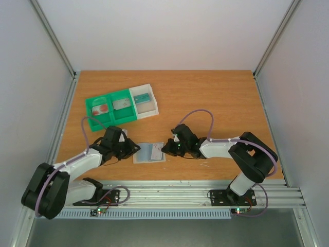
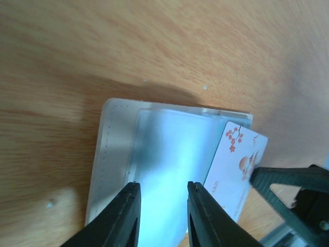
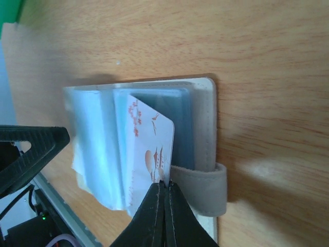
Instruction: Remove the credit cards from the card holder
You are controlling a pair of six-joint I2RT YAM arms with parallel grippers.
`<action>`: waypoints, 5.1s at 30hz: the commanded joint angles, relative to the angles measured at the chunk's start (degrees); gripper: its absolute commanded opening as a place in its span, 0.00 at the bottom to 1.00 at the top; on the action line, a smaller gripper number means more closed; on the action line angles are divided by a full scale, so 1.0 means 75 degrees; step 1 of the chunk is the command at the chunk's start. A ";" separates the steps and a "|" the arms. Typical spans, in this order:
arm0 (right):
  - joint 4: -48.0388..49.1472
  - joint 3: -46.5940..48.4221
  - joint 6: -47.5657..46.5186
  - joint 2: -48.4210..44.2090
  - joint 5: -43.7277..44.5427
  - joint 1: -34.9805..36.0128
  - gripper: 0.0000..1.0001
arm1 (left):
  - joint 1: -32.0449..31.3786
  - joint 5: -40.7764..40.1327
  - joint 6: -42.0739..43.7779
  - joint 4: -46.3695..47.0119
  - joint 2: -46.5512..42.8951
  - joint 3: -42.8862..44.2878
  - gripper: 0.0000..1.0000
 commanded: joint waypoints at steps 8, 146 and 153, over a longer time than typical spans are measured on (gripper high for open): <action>-0.0044 0.0092 0.0501 -0.1134 -0.0378 -0.0026 0.01 | -0.0049 -0.0045 0.0136 -0.1700 -0.2099 0.0706 0.63; 0.1807 0.0640 0.2190 -0.3990 -0.1075 -0.0188 0.01 | -0.0173 0.1821 -0.2672 0.0904 -0.5101 0.1292 0.40; 0.2020 0.0550 0.2350 -0.3902 -0.1039 -0.0185 0.01 | -0.0173 0.1831 -0.2652 0.0963 -0.4943 0.1238 0.26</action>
